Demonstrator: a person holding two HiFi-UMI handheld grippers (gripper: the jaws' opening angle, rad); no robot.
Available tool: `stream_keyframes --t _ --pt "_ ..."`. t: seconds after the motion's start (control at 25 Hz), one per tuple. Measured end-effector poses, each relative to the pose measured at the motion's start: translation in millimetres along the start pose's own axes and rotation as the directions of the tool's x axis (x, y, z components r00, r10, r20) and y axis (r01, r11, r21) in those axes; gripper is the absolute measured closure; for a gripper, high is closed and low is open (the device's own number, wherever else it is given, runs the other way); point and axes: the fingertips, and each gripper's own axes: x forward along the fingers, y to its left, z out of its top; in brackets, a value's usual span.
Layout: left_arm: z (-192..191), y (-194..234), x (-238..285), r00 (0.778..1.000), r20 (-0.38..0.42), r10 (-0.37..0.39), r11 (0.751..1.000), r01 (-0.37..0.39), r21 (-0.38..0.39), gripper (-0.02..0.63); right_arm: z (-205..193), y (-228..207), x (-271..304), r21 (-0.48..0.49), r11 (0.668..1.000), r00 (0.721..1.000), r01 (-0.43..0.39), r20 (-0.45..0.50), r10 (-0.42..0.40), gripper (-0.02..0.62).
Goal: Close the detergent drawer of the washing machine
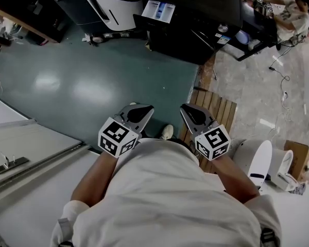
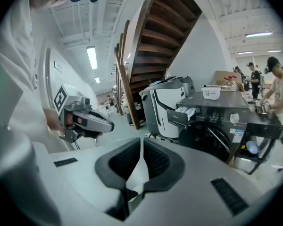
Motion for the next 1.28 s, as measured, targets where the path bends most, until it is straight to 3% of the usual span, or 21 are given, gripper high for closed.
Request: stream_keyframes --t 0.32,0.44,0.56,0.96,1.28 --pt "29 64 15 0.998 0.011 -0.063 0.997 0.062 0.056 0.607 31 -21 50 0.017 0.992 0.992 0.124 0.015 -0.125 0.588" --pt "39 104 14 0.997 0.002 -0.082 0.993 0.081 0.080 0.547 44 -24 83 0.020 0.985 0.985 0.169 0.009 -0.169 0.540" --pt "48 144 10 0.995 -0.015 -0.102 0.990 0.103 0.099 0.529 58 -25 115 0.039 0.977 0.977 0.211 0.009 -0.212 0.535" --pt "64 247 -5 0.987 -0.052 -0.149 0.976 0.156 0.152 0.486 82 -34 188 0.082 0.922 0.926 0.378 -0.023 -0.378 0.535" --pt "71 289 6 0.988 -0.040 -0.146 0.980 0.150 0.132 0.486 84 -50 201 0.109 0.880 0.887 0.462 -0.065 -0.458 0.535"
